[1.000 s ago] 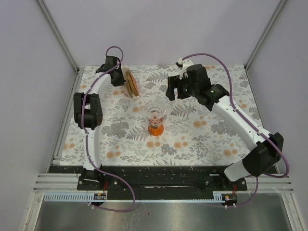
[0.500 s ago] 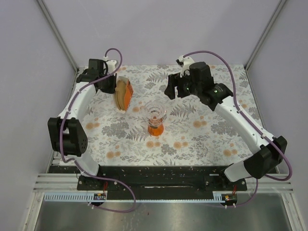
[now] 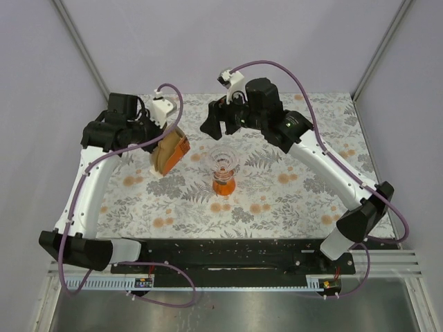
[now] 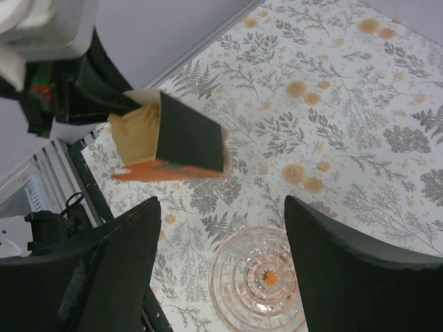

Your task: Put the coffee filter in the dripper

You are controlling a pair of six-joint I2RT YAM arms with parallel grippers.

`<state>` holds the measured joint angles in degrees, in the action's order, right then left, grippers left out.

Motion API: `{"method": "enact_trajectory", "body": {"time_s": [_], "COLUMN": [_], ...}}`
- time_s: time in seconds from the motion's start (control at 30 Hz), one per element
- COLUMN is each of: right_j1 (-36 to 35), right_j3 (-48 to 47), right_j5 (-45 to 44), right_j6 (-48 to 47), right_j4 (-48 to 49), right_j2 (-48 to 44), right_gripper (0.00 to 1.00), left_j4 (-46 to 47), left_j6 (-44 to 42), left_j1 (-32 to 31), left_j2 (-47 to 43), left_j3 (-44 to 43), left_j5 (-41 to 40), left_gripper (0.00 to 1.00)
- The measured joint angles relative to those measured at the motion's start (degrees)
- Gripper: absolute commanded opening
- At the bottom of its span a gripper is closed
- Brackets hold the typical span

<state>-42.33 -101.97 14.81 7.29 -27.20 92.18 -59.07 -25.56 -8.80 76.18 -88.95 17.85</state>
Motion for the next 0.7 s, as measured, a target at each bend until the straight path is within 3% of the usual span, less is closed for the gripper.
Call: {"method": "enact_trajectory", "body": {"time_s": [0.27, 0.7], "right_j1": [-1.62, -4.17], "right_j3": [-1.81, -1.33], "right_j5": [4.79, 5.35], "right_j6": [0.04, 0.98], "right_j4": [2.54, 4.07], "right_j2": [5.46, 6.75], "right_gripper": [0.75, 0.69], "left_j4": [-6.16, -8.15], "left_j6": [-4.92, -4.92], "left_j1": [-6.62, -9.35], "left_j2": [-2.71, -1.79], "left_j3": [-1.79, -3.76], "left_j5": [-5.38, -7.91], "left_gripper": [0.0, 0.0]}}
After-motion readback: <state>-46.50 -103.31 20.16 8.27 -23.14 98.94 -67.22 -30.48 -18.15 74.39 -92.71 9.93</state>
